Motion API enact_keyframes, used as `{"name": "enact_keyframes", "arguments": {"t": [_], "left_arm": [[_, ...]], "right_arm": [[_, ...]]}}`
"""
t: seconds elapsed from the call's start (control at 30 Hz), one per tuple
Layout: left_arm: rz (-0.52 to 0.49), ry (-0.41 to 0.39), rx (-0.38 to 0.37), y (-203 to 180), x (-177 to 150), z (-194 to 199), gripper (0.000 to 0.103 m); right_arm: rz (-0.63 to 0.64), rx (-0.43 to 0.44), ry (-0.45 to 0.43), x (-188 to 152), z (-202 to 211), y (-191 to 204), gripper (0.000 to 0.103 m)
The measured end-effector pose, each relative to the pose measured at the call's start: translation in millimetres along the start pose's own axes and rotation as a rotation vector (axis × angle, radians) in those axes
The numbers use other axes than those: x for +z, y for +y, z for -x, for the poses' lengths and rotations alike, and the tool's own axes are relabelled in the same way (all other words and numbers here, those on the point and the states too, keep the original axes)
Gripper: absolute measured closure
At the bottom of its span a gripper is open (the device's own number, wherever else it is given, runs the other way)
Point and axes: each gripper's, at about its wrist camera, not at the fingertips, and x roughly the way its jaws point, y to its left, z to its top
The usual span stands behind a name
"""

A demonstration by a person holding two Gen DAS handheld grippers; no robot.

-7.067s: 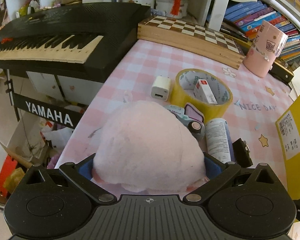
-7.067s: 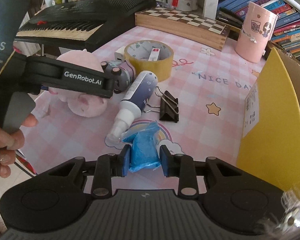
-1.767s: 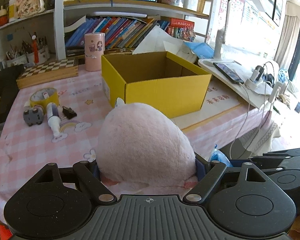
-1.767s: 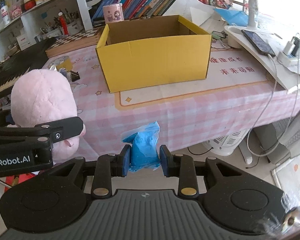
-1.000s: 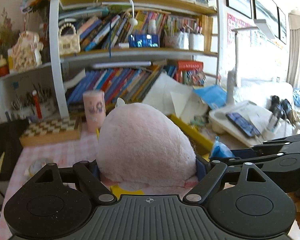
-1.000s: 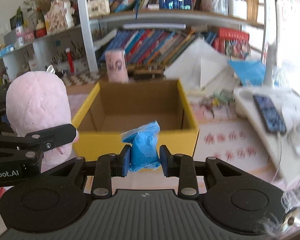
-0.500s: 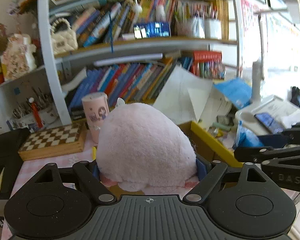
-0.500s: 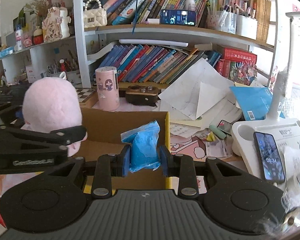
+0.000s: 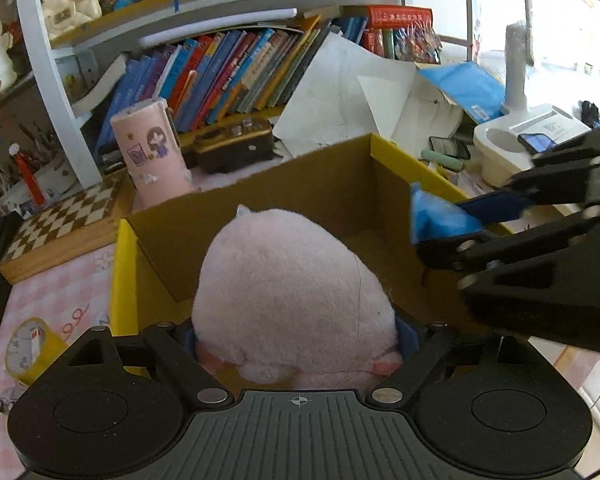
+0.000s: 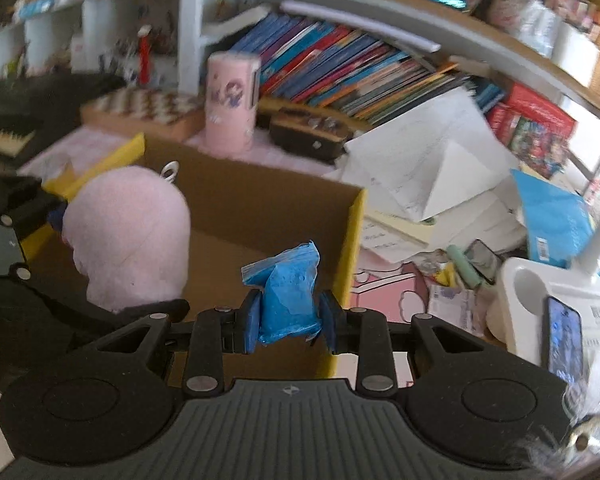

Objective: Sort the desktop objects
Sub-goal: 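Open the left gripper to drop the pig into the box while the right gripper releases the pouch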

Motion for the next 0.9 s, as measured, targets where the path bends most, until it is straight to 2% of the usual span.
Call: {"name": "enact_keyframes", "arguments": {"t": [0.1, 0.23, 0.33, 0.53, 0.63, 0.7, 0.9], "left_arm": [[0.012, 0.003, 0.016, 1.4, -0.7, -0.8, 0.01], [-0.026, -0.039, 0.036, -0.5, -3.1, 7.3, 0.005], [-0.048, -0.065, 0.037, -2.4, -4.8, 14.1, 0.005], [-0.061, -0.066, 0.06, -2.6, -9.3, 20.3, 0.005], [-0.061, -0.076, 0.07, -0.6, -9.1, 26.1, 0.005], [-0.052, -0.09, 0.07, 0.8, -8.8, 32.3, 0.005], [-0.031, -0.138, 0.073, 1.7, -9.4, 57.4, 0.004]], "right_arm": [[0.024, 0.016, 0.033, 2.3, -15.6, 2.5, 0.074], [0.052, 0.038, 0.069, 7.0, -30.7, 2.2, 0.074], [0.083, 0.057, 0.086, 8.8, -37.0, 4.4, 0.074], [0.125, 0.077, 0.12, 11.0, -47.5, 11.7, 0.074], [0.106, 0.079, 0.12, 11.3, -47.0, 11.6, 0.069], [0.088, 0.075, 0.11, 11.0, -42.4, 10.1, 0.062], [0.022, 0.064, 0.033, 11.0, -13.1, 1.9, 0.053]]}}
